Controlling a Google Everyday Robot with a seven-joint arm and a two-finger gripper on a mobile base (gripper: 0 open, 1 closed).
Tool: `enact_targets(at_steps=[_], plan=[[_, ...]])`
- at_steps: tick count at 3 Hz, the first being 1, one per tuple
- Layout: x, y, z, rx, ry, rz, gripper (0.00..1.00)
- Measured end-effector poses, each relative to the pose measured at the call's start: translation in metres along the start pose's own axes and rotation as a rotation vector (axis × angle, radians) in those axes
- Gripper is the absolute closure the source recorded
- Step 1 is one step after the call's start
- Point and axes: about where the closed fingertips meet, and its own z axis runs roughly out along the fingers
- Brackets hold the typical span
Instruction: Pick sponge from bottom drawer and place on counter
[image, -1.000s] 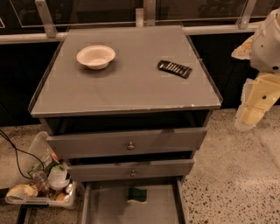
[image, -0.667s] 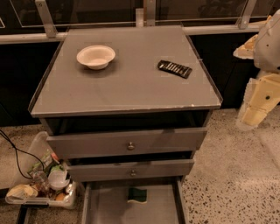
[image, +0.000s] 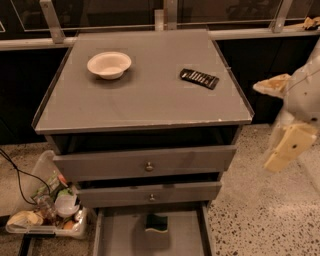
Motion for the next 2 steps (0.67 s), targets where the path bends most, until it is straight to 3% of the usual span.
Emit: enact_targets(at_steps=[1, 2], plan=[[0.007, 0.022, 0.038, -0.017, -0.123, -0.009, 0.0], [0.015, 0.06, 0.096, -0.085, -0.162, 0.007, 0.0]])
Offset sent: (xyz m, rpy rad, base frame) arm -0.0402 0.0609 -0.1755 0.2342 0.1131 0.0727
